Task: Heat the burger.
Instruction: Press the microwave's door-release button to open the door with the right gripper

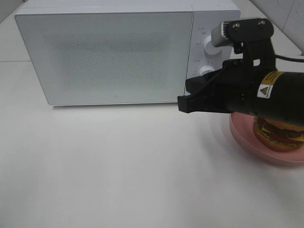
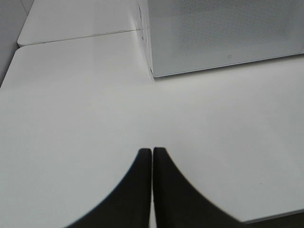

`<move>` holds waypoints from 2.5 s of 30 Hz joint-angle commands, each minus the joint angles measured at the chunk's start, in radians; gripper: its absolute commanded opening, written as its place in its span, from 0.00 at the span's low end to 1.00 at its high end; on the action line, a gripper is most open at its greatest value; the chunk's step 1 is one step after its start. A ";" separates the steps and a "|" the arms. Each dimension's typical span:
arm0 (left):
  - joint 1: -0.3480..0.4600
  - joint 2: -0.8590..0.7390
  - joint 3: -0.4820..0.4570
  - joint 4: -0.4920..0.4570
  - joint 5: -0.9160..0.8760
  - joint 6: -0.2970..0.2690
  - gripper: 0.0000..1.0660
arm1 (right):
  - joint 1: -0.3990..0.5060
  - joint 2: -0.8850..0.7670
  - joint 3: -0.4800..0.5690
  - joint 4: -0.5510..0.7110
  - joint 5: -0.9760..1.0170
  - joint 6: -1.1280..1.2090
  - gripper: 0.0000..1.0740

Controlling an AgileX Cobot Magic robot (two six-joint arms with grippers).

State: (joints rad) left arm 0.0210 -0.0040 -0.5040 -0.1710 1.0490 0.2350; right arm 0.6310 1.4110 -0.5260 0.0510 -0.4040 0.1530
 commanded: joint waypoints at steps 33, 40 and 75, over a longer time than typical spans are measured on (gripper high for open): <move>0.002 -0.019 0.000 -0.001 -0.007 0.003 0.00 | 0.008 0.441 -0.040 0.003 -0.536 0.716 0.05; 0.002 -0.019 0.000 -0.001 -0.007 0.003 0.00 | 0.008 0.478 -0.040 0.000 -0.595 0.991 0.05; 0.002 -0.019 0.000 -0.001 -0.007 0.003 0.00 | 0.005 0.568 -0.069 0.469 -0.613 1.150 0.00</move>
State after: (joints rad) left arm 0.0210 -0.0040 -0.5040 -0.1710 1.0490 0.2350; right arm 0.6330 1.9810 -0.5870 0.5200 -1.0090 1.3010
